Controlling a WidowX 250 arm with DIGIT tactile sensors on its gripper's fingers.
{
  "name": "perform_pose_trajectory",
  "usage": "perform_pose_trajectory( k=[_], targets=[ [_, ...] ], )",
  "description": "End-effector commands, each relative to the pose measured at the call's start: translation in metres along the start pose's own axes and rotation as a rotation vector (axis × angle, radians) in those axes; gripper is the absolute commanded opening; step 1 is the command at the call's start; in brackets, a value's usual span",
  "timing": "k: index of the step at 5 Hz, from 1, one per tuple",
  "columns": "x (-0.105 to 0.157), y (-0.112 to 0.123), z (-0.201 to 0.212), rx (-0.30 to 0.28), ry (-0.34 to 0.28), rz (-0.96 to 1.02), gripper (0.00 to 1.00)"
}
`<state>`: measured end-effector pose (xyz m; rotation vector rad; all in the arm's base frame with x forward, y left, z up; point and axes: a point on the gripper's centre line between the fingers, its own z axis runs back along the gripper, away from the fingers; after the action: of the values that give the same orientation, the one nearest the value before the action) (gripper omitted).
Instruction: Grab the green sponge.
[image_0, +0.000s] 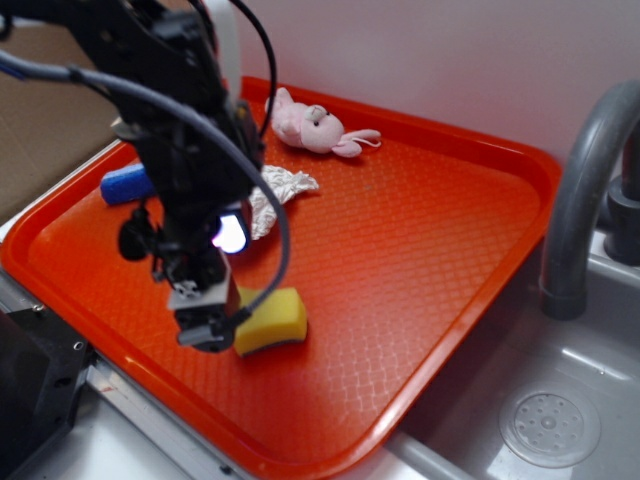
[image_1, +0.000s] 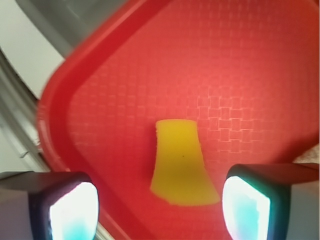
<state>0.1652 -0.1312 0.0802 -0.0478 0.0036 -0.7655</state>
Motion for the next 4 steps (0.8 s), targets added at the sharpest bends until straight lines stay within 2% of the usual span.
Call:
perform_pose_trajectory(
  k=[1,2,3,4],
  targets=[
    [0.006,-0.003,-0.034,0.024,0.072,-0.029,1.00],
    [0.009,-0.005,-0.048,0.028,0.119,-0.036,1.00],
    [0.007,-0.002,-0.055,0.049,0.153,-0.025,0.95],
    [0.006,-0.002,-0.049,0.060,0.137,-0.016,0.00]
  ],
)
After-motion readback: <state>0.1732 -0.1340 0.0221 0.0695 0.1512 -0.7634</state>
